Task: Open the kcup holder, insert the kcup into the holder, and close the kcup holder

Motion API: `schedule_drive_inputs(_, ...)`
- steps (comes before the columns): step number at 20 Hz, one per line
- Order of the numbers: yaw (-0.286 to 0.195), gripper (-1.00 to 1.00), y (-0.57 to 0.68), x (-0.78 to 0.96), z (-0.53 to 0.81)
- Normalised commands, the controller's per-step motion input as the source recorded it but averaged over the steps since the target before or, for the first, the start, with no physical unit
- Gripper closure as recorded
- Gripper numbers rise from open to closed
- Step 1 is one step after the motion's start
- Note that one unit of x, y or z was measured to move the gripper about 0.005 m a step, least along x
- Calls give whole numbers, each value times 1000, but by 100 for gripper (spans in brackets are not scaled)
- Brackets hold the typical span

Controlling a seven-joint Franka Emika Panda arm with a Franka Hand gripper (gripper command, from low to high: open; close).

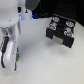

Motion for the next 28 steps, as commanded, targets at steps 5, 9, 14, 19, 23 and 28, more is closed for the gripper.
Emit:
schedule_drive_inputs(5,-65,100,2,80,232)
schedule_drive_inputs(9,-51,100,185,72,632)
schedule_drive_inputs(14,-23,100,341,30,823)
schedule_drive_inputs(19,17,100,523,23,802)
schedule_drive_inputs(23,7,100,616,29,778)
schedule_drive_inputs(28,6,100,691,16,673)
